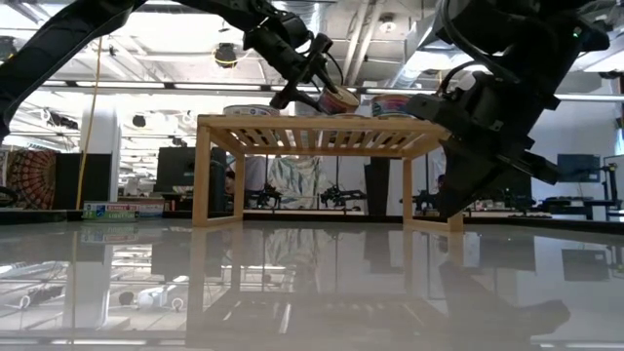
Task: Stack canned seafood by type on shelf
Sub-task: Stack the blue tuna can on top of the blue tuna can on the shelf, then move the green tuna can to the center of the table
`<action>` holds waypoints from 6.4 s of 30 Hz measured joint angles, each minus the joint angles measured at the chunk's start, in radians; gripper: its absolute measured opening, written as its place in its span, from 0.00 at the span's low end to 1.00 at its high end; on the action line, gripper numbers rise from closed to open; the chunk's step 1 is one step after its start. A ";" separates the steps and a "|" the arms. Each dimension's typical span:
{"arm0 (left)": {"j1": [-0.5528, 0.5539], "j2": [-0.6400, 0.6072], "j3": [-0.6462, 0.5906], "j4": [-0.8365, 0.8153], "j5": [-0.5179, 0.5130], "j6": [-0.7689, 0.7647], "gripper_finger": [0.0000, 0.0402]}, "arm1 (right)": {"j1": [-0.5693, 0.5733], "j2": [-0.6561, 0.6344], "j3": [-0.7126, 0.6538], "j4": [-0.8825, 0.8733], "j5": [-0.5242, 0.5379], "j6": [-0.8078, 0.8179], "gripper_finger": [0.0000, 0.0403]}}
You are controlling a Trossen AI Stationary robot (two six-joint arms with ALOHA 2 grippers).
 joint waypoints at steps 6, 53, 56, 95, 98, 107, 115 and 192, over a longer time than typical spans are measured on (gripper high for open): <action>-0.002 -0.005 0.000 0.045 0.002 -0.024 0.51 | 0.003 0.000 0.000 -0.003 0.000 0.000 0.08; -0.035 -0.001 0.000 0.027 -0.076 -0.035 0.64 | 0.003 0.000 0.000 -0.011 0.000 0.001 0.08; -0.043 -0.003 0.000 -0.004 -0.073 -0.026 0.64 | 0.003 0.000 0.000 -0.011 0.000 0.001 0.08; -0.058 -0.152 0.000 -0.196 -0.283 0.135 0.64 | 0.014 0.000 0.000 -0.003 -0.011 -0.008 0.08; -0.084 -0.178 0.000 -0.269 -0.334 0.170 0.64 | 0.020 0.000 0.000 -0.003 -0.012 -0.008 0.08; -0.315 -0.220 -0.001 -0.320 -0.705 0.154 0.64 | 0.063 0.000 0.000 0.005 -0.018 0.000 0.08; -0.472 -0.220 -0.016 -0.295 -0.757 0.109 0.64 | 0.120 0.000 0.000 0.006 -0.019 0.025 0.08; -1.124 -0.751 -1.513 1.009 -0.744 0.021 0.64 | 0.247 0.000 0.001 0.211 -0.012 0.044 0.06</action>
